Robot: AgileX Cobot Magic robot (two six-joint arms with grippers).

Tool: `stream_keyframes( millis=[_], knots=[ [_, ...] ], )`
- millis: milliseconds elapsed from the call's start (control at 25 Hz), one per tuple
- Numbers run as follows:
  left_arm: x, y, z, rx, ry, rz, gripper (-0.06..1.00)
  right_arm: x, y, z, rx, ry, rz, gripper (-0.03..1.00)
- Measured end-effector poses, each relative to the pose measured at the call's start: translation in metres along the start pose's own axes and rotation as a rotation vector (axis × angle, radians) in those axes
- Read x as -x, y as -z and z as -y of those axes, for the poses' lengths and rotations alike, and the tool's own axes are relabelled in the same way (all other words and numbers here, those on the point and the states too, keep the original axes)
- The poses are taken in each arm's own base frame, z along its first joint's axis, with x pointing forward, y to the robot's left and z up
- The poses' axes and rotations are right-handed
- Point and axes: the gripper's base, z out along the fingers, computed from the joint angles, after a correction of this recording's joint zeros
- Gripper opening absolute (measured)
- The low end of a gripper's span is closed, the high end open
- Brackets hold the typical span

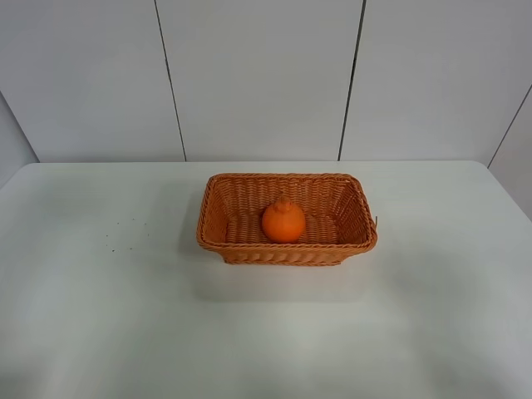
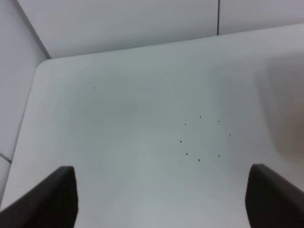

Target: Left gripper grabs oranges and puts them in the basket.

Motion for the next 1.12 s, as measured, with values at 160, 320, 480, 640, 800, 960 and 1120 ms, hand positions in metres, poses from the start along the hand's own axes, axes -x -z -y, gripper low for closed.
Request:
stream_keyframes(
  millis=[160, 320, 480, 640, 800, 960, 1120],
  knots=[
    [-0.024, 0.022, 0.007, 0.004, 0.012, 0.066, 0.82, 0.000, 0.000, 0.000, 0.000, 0.000, 0.000, 0.69],
    [-0.046, 0.038, 0.013, 0.008, 0.014, 0.100, 0.82, 0.000, 0.000, 0.000, 0.000, 0.000, 0.000, 0.69],
    [-0.063, 0.057, 0.018, 0.007, 0.020, 0.146, 0.82, 0.000, 0.000, 0.000, 0.000, 0.000, 0.000, 0.69],
    [-0.075, 0.077, 0.023, 0.000, 0.033, 0.225, 0.82, 0.000, 0.000, 0.000, 0.000, 0.000, 0.000, 0.69],
    [-0.086, 0.091, 0.028, -0.017, 0.065, 0.277, 0.82, 0.000, 0.000, 0.000, 0.000, 0.000, 0.000, 0.69],
    [-0.094, 0.095, 0.031, -0.033, 0.075, 0.265, 0.82, 0.000, 0.000, 0.000, 0.000, 0.000, 0.000, 0.69],
    [-0.098, 0.095, 0.036, -0.082, 0.090, 0.219, 0.82, 0.000, 0.000, 0.000, 0.000, 0.000, 0.000, 0.69]
  ],
)
